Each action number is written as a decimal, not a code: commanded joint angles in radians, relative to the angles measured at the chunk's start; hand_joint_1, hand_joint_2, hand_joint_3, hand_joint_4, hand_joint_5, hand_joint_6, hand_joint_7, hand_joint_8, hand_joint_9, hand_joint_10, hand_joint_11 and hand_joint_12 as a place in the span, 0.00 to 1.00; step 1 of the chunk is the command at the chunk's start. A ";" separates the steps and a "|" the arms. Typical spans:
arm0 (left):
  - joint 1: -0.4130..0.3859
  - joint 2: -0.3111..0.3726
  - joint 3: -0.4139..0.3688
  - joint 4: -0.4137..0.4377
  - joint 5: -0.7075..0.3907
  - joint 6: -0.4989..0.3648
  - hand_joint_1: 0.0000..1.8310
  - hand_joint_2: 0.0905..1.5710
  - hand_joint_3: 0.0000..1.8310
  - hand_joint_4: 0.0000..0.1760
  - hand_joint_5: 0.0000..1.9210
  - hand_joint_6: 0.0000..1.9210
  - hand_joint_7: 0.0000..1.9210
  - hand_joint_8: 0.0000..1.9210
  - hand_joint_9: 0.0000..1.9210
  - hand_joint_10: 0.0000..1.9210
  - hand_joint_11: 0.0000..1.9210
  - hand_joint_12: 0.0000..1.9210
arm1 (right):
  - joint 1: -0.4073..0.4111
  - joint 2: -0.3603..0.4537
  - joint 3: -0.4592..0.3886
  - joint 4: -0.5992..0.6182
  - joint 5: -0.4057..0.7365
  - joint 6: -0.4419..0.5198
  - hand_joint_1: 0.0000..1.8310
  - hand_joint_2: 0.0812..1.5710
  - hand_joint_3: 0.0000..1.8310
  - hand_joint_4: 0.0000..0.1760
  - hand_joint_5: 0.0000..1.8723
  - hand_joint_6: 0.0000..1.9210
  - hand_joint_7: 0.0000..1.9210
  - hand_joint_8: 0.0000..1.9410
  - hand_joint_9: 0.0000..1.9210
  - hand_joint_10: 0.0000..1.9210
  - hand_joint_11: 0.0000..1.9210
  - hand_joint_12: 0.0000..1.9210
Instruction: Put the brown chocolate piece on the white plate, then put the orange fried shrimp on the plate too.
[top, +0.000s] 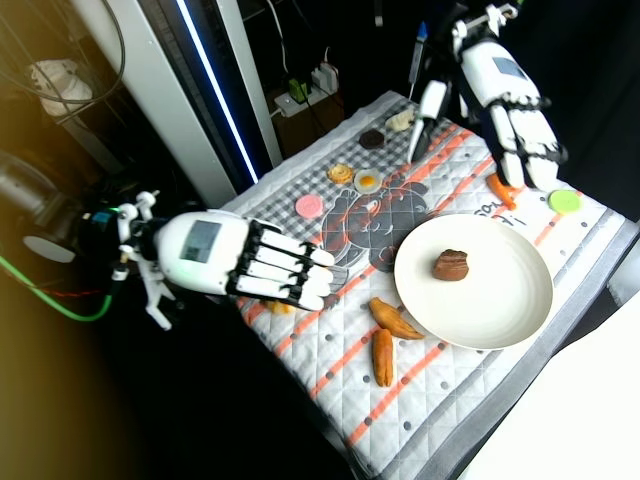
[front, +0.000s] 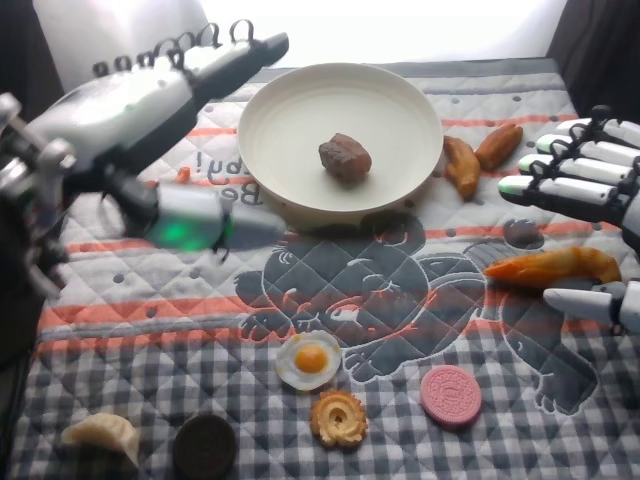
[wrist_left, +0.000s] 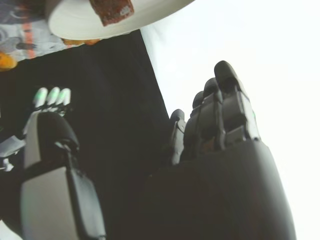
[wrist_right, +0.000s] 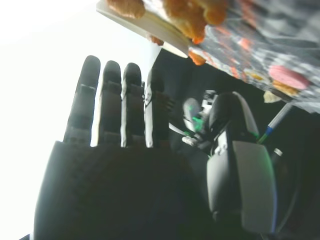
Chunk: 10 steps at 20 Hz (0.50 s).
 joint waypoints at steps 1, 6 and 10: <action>0.012 0.022 -0.021 0.044 -0.180 -0.036 0.52 0.50 0.00 1.00 0.00 0.00 0.00 0.00 0.00 0.00 0.00 0.01 | 0.015 -0.003 0.009 0.011 0.075 0.005 0.35 0.74 0.00 0.27 0.20 0.00 0.19 0.00 0.17 0.00 0.00 0.42; 0.134 0.110 -0.093 0.093 -0.320 -0.273 0.41 0.54 0.00 1.00 0.00 0.00 0.00 0.00 0.01 0.01 0.01 0.16 | 0.036 -0.025 0.045 0.014 -0.020 0.005 0.39 0.71 0.00 0.28 0.29 0.00 0.28 0.00 0.26 0.01 0.10 0.39; 0.186 0.139 -0.117 0.097 -0.357 -0.328 0.46 0.52 0.00 1.00 0.01 0.00 0.01 0.00 0.01 0.00 0.00 0.13 | 0.041 -0.058 0.074 0.028 -0.065 0.005 0.45 0.69 0.00 0.00 0.42 0.00 0.41 0.01 0.40 0.02 0.15 0.54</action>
